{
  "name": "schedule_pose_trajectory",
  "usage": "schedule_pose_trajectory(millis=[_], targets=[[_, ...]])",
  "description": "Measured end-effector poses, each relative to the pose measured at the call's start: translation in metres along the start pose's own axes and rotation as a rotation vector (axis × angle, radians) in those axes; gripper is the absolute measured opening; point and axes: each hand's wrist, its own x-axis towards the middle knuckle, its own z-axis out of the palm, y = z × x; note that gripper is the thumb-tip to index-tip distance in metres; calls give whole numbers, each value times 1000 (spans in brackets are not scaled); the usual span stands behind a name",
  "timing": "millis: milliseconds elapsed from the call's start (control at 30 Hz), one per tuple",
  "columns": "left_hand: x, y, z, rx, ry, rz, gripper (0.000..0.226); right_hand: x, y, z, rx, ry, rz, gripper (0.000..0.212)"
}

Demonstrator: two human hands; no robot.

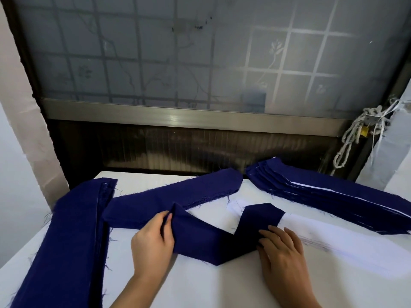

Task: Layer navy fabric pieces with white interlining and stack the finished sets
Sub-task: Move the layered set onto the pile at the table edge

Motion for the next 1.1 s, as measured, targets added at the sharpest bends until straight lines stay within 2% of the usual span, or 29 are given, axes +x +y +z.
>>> schedule_pose_trajectory(millis=[133, 233, 300, 433, 567, 667, 767, 867, 933, 1000, 1100], targets=[[1, -1, -2, -21, 54, -37, 11, 0, -2, -3, -13, 86, -62, 32], [1, -2, -4, -60, 81, -100, 10, -3, 9, -10, -78, 90, -150, 14], [2, -3, -4, -97, 105, -153, 12, -8, 24, -17, -137, 92, -140, 13], [2, -3, -2, -163, 125, -229, 15, -18, 54, -32, -191, 159, 83, 30], [3, -2, -3, -224, 139, -312, 17, -20, 50, -37, -122, 209, 317, 35], [3, -6, -5, -253, 132, -389, 17, -14, 47, -42, -48, 215, 500, 23], [2, -8, -6, -231, 122, -423, 12, -14, 49, -50, 103, 253, 711, 37], [2, -7, -6, -173, 103, -435, 10, -14, 39, -56, 269, 331, 898, 41], [3, -9, -6, -114, 72, -459, 18, -13, 40, -56, 340, 368, 942, 45], [4, -14, -6, -62, 16, -504, 23, -14, 46, -53, 363, 328, 937, 46], [5, -16, -6, 4, -59, -541, 13, -15, 56, -48, 323, 188, 970, 27]])
